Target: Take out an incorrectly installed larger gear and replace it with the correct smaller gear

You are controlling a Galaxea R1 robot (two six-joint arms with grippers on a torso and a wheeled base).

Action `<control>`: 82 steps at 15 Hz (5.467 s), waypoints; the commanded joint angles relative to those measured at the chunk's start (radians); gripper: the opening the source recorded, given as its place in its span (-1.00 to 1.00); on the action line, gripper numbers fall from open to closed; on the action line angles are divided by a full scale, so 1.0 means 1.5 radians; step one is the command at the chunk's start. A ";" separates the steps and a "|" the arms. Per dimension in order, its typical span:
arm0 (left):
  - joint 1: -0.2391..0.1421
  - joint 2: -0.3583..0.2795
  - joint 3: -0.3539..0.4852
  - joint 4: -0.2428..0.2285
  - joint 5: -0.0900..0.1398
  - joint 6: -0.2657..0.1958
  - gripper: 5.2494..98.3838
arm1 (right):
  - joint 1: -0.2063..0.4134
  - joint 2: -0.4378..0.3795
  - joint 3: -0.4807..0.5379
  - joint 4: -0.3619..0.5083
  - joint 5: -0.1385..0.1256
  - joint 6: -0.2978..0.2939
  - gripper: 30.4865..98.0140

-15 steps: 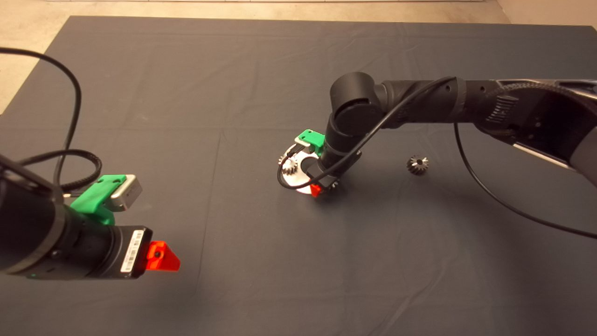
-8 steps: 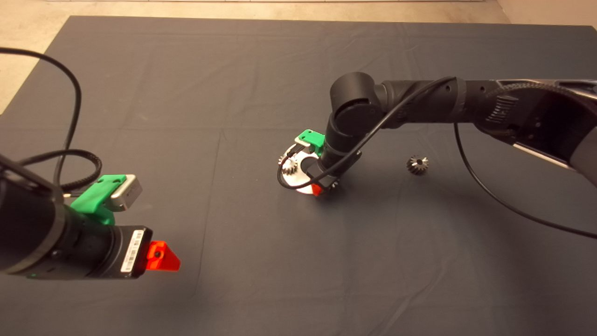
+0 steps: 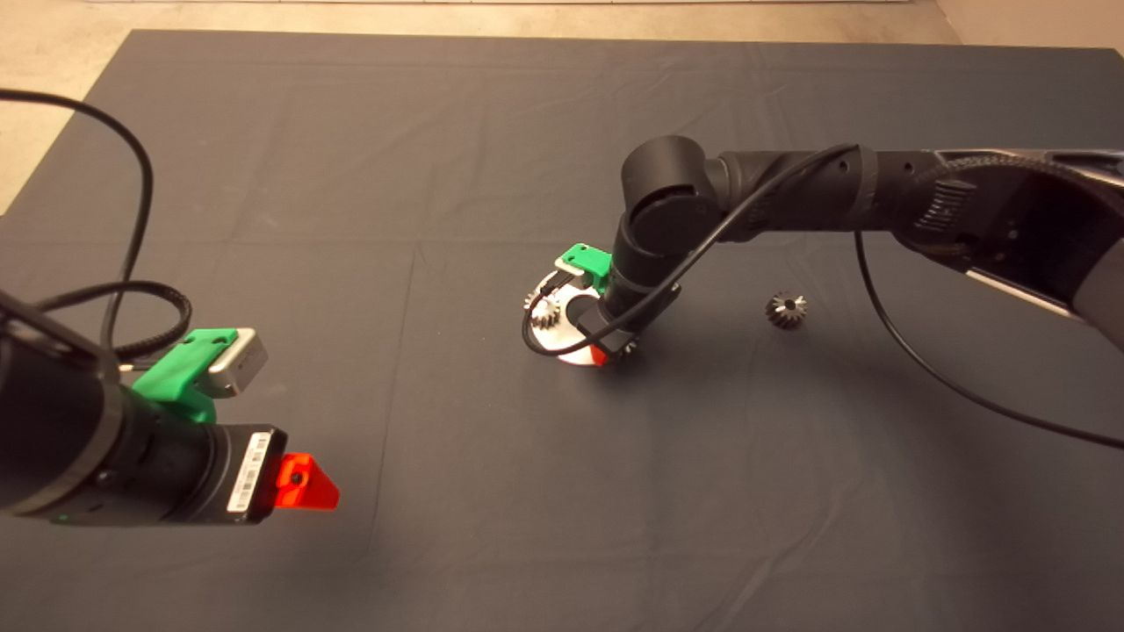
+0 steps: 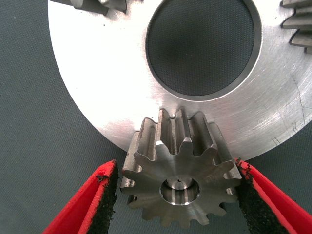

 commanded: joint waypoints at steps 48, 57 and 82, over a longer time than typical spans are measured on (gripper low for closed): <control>0.010 0.002 0.010 -0.010 0.004 0.001 1.00 | 0.143 -0.086 0.161 -0.014 -0.087 0.099 -0.41; 0.011 0.003 0.010 -0.010 0.004 0.000 1.00 | 0.141 -0.263 0.304 0.051 -0.087 0.133 -0.41; 0.029 0.003 0.010 -0.010 0.003 -0.004 1.00 | -0.014 -0.353 0.345 0.060 -0.087 0.131 -0.41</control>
